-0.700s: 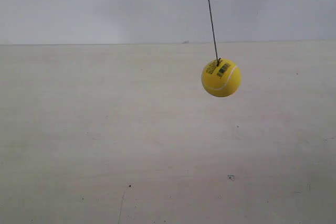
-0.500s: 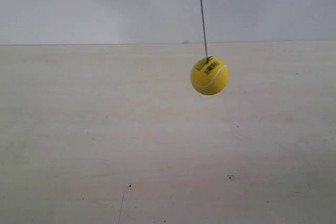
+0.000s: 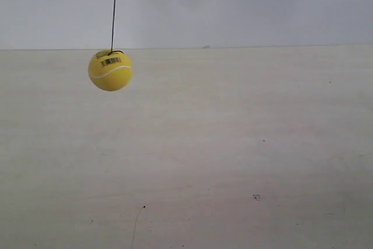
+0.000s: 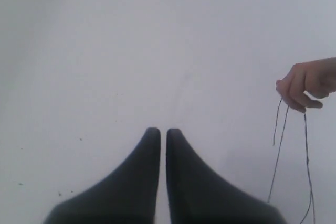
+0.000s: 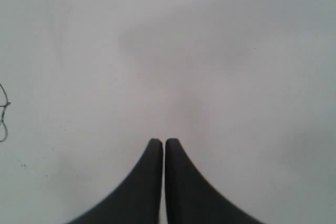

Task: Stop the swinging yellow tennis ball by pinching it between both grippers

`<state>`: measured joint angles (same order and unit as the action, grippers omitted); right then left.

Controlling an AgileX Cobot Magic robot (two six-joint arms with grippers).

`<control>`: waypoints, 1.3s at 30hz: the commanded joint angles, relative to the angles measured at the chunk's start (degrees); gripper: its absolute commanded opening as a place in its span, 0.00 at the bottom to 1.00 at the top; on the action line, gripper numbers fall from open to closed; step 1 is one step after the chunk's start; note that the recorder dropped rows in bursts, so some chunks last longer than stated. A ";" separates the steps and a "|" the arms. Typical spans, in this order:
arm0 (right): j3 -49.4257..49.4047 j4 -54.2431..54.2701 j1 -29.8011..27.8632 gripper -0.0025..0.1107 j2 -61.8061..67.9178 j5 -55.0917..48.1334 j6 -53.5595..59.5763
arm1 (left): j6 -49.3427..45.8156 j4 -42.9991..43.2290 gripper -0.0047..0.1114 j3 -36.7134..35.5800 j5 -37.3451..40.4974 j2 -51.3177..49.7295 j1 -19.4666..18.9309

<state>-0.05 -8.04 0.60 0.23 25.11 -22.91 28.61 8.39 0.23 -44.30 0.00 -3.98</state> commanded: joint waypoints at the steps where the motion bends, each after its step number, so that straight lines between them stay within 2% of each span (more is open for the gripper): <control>1: 0.05 -0.07 -0.44 0.02 -0.23 1.15 -2.51 | 5.94 1.47 0.08 0.19 -2.01 0.00 -0.08; 4: 0.70 -0.07 -0.44 0.02 -0.23 0.22 -4.29 | 10.25 1.47 0.08 0.61 -1.54 0.00 -0.08; 8: 2.97 -2.36 0.10 0.02 -0.23 -1.61 -11.13 | 16.47 3.75 0.08 4.37 8.63 -1.23 -0.08; 10: 4.56 -7.67 0.10 0.02 1.34 -2.57 -14.09 | 20.05 11.91 0.08 7.04 14.26 -3.80 -0.08; 11: 5.45 -10.79 0.10 0.02 3.12 -3.29 -16.79 | 23.46 19.13 0.08 8.34 14.66 -5.73 -0.08; 14: 7.41 -20.39 0.10 0.02 8.24 -3.32 -24.32 | 36.49 37.62 0.08 11.36 10.01 -12.93 -0.08; 16: 7.72 -24.22 0.10 0.02 12.07 -2.22 -26.54 | 39.55 44.37 0.08 12.81 4.34 -17.92 -0.08; 21: 7.72 -27.20 0.10 0.02 23.34 1.59 -26.68 | 34.94 48.86 0.08 13.20 -9.26 -31.62 -0.08; 27: 7.72 -32.43 0.10 0.02 36.67 9.43 -26.68 | 29.80 49.65 0.08 13.20 -14.89 -46.82 -0.08; 34: 7.72 -42.64 0.10 0.02 53.33 30.45 -22.04 | 19.99 49.02 0.08 13.20 -23.88 -63.83 0.16; 36: 7.72 -43.55 0.10 0.02 58.97 36.50 -19.09 | 15.72 47.50 0.08 13.20 -25.66 -68.62 1.22; 39: 8.38 -43.79 0.10 0.02 66.39 39.22 -13.85 | 8.31 42.95 0.08 13.20 -25.66 -74.86 3.98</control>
<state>7.44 -50.76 0.60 61.13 60.34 -41.57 43.36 55.31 13.13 -68.43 -70.41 -2.14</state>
